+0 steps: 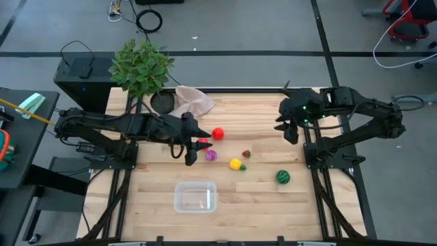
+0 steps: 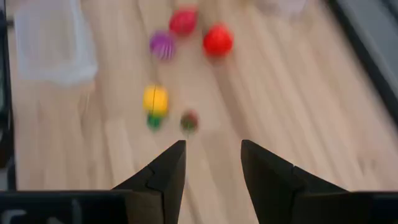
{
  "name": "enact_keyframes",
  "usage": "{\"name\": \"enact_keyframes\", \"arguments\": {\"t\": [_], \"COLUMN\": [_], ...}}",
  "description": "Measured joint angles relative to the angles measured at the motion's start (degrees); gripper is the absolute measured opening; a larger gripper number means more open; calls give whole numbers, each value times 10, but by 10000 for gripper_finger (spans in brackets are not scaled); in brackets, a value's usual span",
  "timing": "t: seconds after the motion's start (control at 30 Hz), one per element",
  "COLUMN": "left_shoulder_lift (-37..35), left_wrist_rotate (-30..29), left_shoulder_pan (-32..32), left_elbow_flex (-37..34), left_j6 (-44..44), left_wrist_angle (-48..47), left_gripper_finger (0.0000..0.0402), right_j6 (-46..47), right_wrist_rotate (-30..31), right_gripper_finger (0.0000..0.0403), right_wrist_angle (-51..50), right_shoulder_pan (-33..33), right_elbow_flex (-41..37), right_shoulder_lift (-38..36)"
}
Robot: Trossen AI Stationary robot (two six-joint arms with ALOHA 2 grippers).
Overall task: Pick and placing Produce into tupperware
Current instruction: Put the watermelon into the transparent bin
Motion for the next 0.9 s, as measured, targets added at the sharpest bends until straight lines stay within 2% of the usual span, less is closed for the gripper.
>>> {"name": "enact_keyframes", "arguments": {"t": [0.23,0.37,0.53,0.7,0.9], "left_shoulder_lift": [41,62,74,75,75], "left_wrist_rotate": [0,0,0,0,0], "left_shoulder_pan": [-4,-4,-3,-2,1], "left_elbow_flex": [0,0,0,0,0], "left_j6": [-12,-13,-40,-12,-11], "left_wrist_angle": [-14,-11,-13,-19,-75], "left_gripper_finger": [174,175,181,179,182], "right_j6": [16,27,53,101,146], "right_wrist_rotate": [-72,-73,-39,-36,-45], "right_gripper_finger": [158,160,165,176,203], "right_wrist_angle": [-71,-76,-73,-43,19], "right_shoulder_pan": [51,108,170,212,255], "right_elbow_flex": [0,0,-12,-103,-228], "right_shoulder_lift": [-6,-2,13,19,18]}}
